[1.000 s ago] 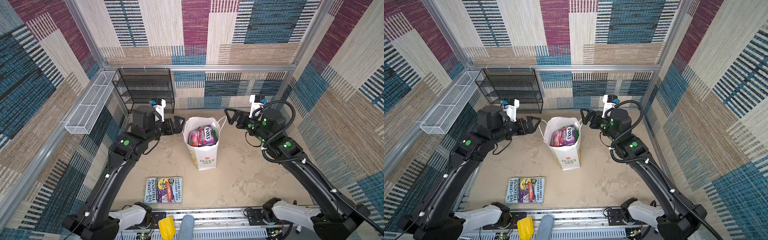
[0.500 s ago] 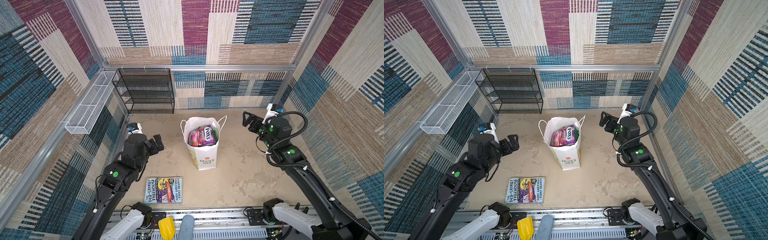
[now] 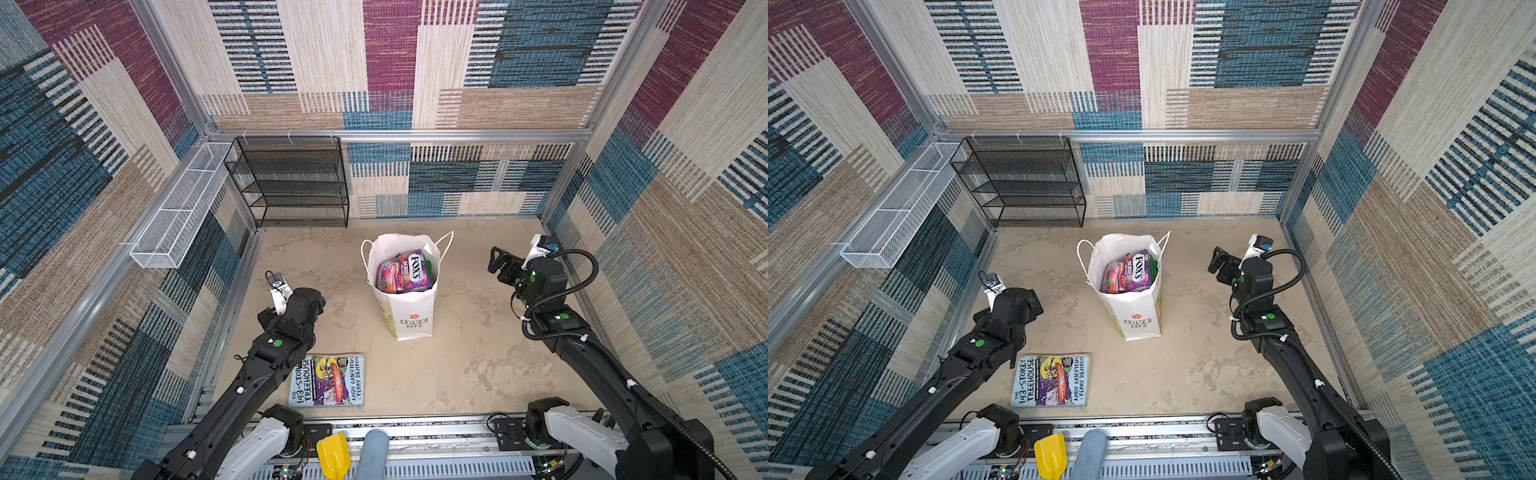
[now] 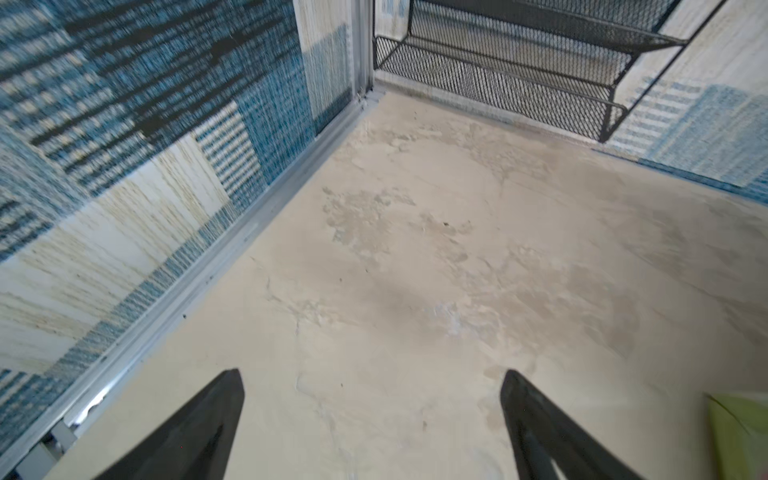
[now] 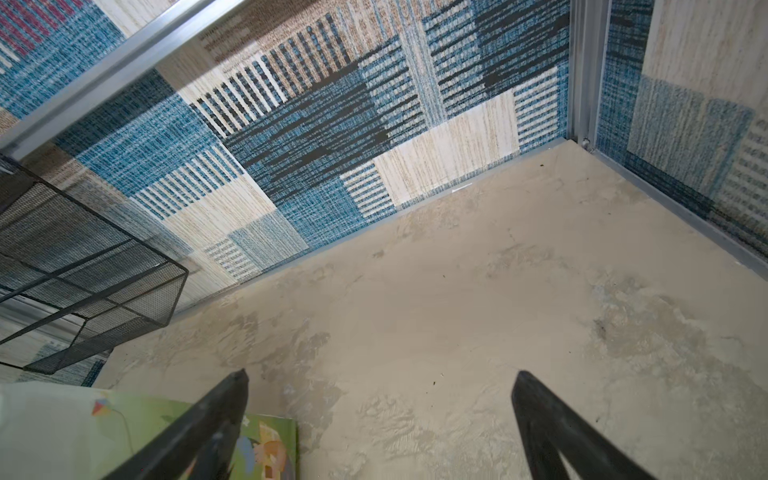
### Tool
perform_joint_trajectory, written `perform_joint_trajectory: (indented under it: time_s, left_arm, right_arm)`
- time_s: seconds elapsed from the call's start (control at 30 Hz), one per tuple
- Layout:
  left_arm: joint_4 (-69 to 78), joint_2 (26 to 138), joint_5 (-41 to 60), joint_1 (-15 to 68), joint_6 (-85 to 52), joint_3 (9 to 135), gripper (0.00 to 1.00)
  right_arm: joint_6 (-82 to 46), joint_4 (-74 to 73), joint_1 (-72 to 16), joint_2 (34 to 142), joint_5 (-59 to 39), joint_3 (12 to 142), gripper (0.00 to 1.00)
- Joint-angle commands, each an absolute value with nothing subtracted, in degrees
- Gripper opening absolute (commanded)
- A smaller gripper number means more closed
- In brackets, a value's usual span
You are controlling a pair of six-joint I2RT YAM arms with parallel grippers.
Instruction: Place the snacks into the paper bag
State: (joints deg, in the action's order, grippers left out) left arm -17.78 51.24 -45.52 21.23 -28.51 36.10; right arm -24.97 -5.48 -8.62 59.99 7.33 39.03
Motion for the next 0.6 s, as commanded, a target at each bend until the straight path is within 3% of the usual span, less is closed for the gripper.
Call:
perform_joint_trajectory:
  time_s: [0.0,0.13,0.27,0.57]
  left_arm:
    - [3.70,51.86,-52.07,20.27,-17.88,29.71,0.99]
    - [33.27,57.22,-47.33,17.70,-2.72,19.59,0.99]
    - [34.36,67.21,-44.60,15.00,0.92,22.25,0.99]
    - [63.01,87.72,-41.65,13.14,6.46,19.24,0.99]
  right_arm:
    - [-23.73,-15.44,-7.03,62.05,2.13,36.51,1.00]
    - [-22.61,-19.60,-5.64,65.43,-2.25,34.98,1.00]
    - [-21.58,-20.80,-5.28,67.63,-2.27,34.59,1.00]
    - [-16.20,-32.80,-4.83,68.21,-0.20,27.58,1.00]
